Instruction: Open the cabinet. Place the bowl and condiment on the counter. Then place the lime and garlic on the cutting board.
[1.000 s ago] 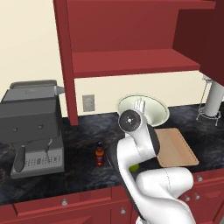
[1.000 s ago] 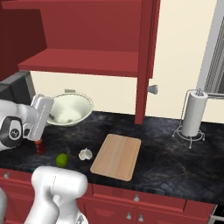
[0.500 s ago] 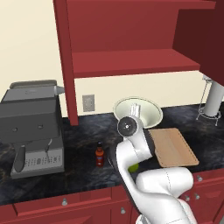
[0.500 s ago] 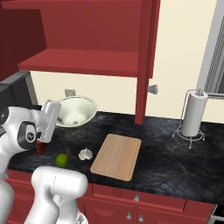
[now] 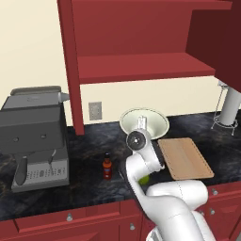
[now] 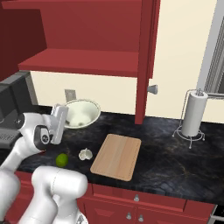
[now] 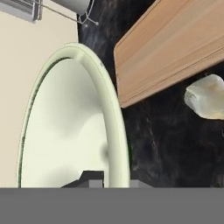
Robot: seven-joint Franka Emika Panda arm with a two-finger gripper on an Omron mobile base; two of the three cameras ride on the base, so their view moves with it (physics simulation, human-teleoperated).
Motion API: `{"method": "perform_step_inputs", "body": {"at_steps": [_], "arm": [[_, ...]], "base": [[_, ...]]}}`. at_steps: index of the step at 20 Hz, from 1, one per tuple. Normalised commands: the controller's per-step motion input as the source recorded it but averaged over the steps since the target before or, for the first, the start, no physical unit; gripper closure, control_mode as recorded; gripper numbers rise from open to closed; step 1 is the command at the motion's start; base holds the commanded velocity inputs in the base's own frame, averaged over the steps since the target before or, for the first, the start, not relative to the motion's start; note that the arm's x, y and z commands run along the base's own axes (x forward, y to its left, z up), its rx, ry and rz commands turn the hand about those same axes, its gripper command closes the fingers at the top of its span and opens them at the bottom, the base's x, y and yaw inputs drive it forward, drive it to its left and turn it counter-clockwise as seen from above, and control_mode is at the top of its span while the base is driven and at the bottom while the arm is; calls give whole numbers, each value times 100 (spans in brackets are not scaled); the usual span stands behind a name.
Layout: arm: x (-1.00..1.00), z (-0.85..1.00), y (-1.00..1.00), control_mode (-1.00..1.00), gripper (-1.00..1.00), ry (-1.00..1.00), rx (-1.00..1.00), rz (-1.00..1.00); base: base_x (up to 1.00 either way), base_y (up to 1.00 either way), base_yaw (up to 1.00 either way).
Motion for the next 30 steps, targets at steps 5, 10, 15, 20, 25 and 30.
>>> {"method": "perform_step_inputs", "body": {"at_steps": [5, 10, 15, 20, 25, 30], "arm": [[44, -36, 4, -100, 100, 1, 1, 0], [41, -38, 4, -100, 100, 1, 0, 0], [38, -42, 4, -100, 100, 0, 0, 0], [37, -39, 2, -100, 100, 0, 1, 0], [39, -38, 8, -100, 100, 0, 1, 0], [38, -37, 8, -100, 100, 0, 1, 0]], "base": [[0, 0, 0], [0, 0, 0], [0, 0, 0], [0, 0, 0], [0, 0, 0], [0, 0, 0]]}}
